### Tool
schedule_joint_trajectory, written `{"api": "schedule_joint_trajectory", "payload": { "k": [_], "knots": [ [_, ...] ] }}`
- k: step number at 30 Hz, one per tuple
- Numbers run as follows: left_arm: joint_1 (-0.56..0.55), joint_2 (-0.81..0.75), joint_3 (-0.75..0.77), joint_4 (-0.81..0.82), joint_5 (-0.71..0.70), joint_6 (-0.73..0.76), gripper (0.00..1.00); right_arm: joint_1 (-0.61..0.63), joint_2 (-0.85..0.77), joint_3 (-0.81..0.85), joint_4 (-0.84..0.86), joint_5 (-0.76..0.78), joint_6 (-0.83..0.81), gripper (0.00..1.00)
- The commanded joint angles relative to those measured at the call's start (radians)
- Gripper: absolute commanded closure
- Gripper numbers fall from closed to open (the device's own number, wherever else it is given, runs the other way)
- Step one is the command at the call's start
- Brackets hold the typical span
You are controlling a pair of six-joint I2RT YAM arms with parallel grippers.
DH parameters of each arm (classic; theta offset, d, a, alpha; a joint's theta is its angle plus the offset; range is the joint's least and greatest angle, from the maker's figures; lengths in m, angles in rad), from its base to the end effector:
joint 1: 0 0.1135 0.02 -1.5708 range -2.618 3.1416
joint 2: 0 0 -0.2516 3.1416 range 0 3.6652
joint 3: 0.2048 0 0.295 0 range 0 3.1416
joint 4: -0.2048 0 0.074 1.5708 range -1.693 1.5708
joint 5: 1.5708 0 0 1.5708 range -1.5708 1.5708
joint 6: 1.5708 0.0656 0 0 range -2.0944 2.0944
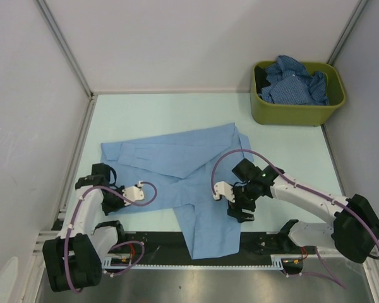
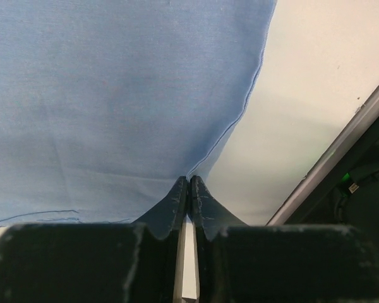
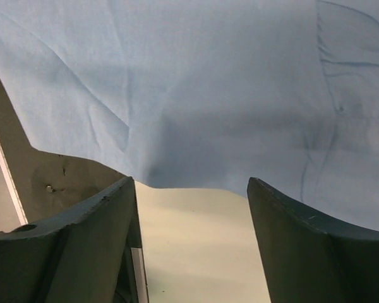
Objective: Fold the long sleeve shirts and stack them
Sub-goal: Fold the shirt
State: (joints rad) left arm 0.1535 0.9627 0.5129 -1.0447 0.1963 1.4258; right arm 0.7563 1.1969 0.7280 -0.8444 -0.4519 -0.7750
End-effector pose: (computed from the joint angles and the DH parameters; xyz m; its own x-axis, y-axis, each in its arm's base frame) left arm 0.1729 0.0138 0.1105 -0.2762 0.9393 -0.2034 0.9555 0.2912 0.0473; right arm 0.1598 0.1902 0.1421 -0.0140 -0.8786 -0.4774 -0.9910 -0.0513 0.1235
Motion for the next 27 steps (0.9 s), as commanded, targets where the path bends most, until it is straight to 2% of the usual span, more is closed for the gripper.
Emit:
{"api": "schedule_joint_trajectory", "payload": {
  "k": [1, 8, 13, 17, 18, 19, 20, 21, 22, 27],
  "knots": [
    [0.012, 0.016, 0.055, -0.008, 0.051, -0.01, 0.91, 0.029, 0.042, 0.001, 0.025, -0.002, 0.019, 0.27],
    [0.014, 0.021, 0.055, -0.014, 0.055, -0.014, 0.92, 0.064, 0.053, -0.025, 0.07, -0.008, 0.051, 0.29],
    [0.015, 0.013, 0.039, -0.003, 0.054, -0.015, 0.91, 0.071, 0.046, -0.012, 0.025, -0.056, 0.042, 0.26],
    [0.015, 0.014, 0.039, 0.003, 0.063, -0.028, 0.9, 0.107, 0.073, -0.039, 0.07, -0.025, 0.051, 0.25],
    [0.015, 0.011, 0.041, 0.003, 0.068, -0.033, 0.9, 0.126, 0.081, -0.044, 0.08, -0.002, 0.055, 0.28],
    [0.015, 0.008, 0.042, 0.002, 0.069, -0.034, 0.92, 0.138, 0.092, -0.047, 0.093, 0.008, 0.063, 0.33],
    [0.015, 0.005, 0.039, 0.002, 0.068, -0.034, 0.94, 0.146, 0.111, -0.047, 0.112, 0.027, 0.087, 0.45],
    [0.015, -0.007, 0.041, -0.005, 0.071, -0.034, 0.95, 0.15, 0.121, -0.041, 0.12, 0.063, 0.101, 0.77],
    [0.017, -0.015, 0.042, -0.008, 0.072, -0.028, 0.97, 0.149, 0.124, -0.017, 0.117, 0.074, 0.109, 0.99],
    [0.032, -0.05, 0.067, -0.037, 0.078, -0.016, 0.98, 0.078, 0.08, 0.1, 0.032, 0.067, 0.094, 1.0]
  ]
}}
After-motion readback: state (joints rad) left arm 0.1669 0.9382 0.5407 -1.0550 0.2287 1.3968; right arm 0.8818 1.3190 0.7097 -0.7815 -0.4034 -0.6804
